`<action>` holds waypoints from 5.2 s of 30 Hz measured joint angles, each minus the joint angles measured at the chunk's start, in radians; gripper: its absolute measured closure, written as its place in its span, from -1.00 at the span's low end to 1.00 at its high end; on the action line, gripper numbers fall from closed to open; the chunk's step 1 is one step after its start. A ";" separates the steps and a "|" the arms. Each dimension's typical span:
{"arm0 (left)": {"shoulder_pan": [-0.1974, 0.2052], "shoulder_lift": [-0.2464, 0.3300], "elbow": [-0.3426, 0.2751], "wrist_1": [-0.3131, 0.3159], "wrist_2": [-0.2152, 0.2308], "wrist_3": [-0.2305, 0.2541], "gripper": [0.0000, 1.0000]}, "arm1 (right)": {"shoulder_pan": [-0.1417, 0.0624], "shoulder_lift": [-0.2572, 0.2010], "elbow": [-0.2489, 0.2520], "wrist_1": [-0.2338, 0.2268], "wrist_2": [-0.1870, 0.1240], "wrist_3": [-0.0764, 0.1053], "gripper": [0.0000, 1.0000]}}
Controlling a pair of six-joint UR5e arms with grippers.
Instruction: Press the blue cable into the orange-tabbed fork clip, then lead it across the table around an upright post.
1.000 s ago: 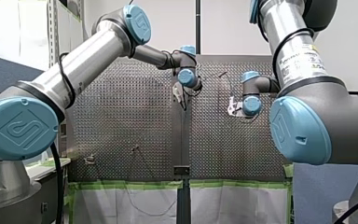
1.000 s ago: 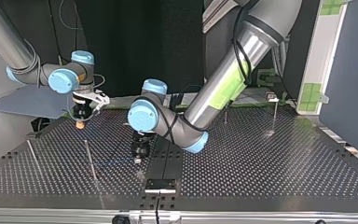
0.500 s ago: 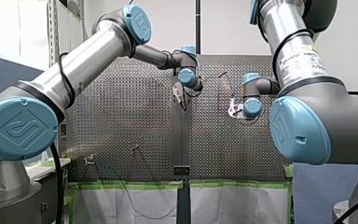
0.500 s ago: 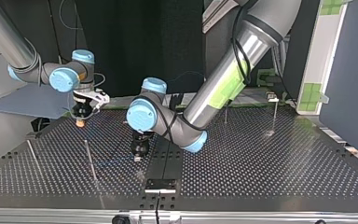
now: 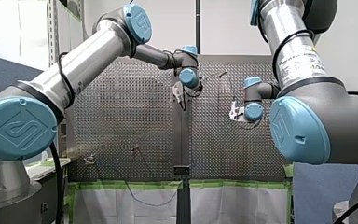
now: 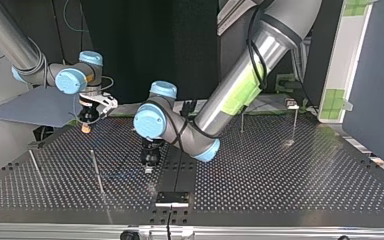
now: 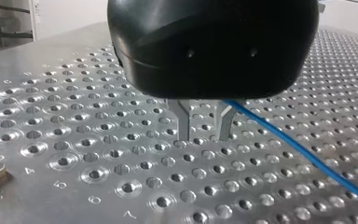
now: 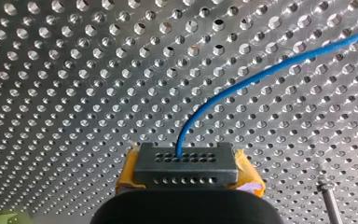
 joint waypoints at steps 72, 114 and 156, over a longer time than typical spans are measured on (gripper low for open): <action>-0.017 0.000 -0.063 -0.002 -0.036 0.121 -0.75 | -0.039 0.344 0.038 -0.176 0.005 -0.004 1.00; -0.091 0.029 -0.063 -0.133 0.199 0.130 -0.75 | -0.039 0.344 0.037 -0.176 0.005 -0.009 1.00; -0.149 0.273 -0.154 -0.193 0.057 0.195 -0.75 | -0.033 0.344 0.038 -0.170 0.002 -0.012 1.00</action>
